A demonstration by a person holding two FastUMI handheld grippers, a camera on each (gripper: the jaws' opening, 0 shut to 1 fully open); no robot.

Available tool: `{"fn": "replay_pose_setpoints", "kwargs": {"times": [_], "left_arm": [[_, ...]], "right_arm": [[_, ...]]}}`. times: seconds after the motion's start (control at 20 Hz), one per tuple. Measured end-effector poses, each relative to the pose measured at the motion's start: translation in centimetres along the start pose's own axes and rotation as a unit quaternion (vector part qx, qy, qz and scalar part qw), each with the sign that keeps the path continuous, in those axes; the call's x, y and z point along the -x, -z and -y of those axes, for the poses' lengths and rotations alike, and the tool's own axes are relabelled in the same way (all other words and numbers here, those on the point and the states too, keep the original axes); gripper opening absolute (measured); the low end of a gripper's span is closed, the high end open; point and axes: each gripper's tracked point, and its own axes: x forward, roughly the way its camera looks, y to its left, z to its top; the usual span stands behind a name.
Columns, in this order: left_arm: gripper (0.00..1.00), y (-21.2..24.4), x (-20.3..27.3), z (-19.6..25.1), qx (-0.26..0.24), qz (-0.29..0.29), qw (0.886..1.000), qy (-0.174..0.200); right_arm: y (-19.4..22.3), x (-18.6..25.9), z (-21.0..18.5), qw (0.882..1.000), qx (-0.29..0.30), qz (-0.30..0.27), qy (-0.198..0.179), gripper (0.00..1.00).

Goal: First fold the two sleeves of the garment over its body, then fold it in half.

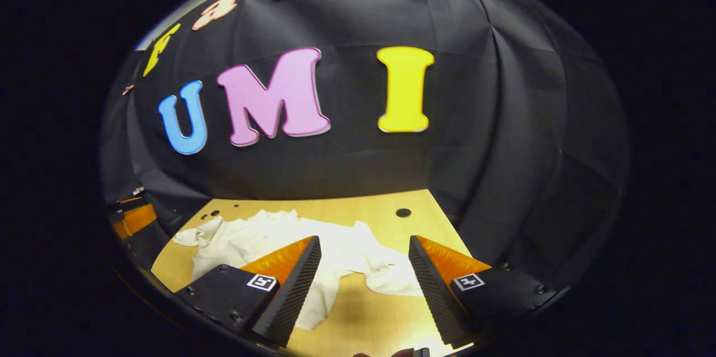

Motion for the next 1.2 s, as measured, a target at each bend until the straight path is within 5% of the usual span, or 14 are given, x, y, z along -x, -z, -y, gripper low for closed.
{"fn": "replay_pose_setpoints", "kwargs": {"times": [0.3, 0.6, 1.0, 1.15, 1.2], "left_arm": [[0.99, 1.2, -1.5, 0.5, 0.000, -0.043, 0.999, -0.032], [0.99, 2.0, -2.1, 0.7, -0.011, -0.065, 0.996, -0.060], [0.99, 3.6, -2.6, -1.3, 0.007, -0.091, 0.991, -0.097], [0.99, 3.8, -2.6, -1.9, 0.009, -0.095, 0.990, -0.104], [0.99, 4.1, -2.5, -2.0, 0.010, -0.097, 0.990, -0.105]], "right_arm": [[9.0, -6.7, 8.7, 0.994, -0.020, -0.099, 0.051, 0.99], [17.2, -11.7, 12.3, 0.979, -0.015, -0.190, 0.072, 0.99], [21.5, -14.7, 13.2, 0.960, -0.023, -0.267, 0.084, 0.99], [21.1, -15.5, 13.0, 0.963, -0.007, -0.255, 0.086, 1.00], [21.3, -15.5, 12.7, 0.961, -0.010, -0.263, 0.083, 0.85]]}}
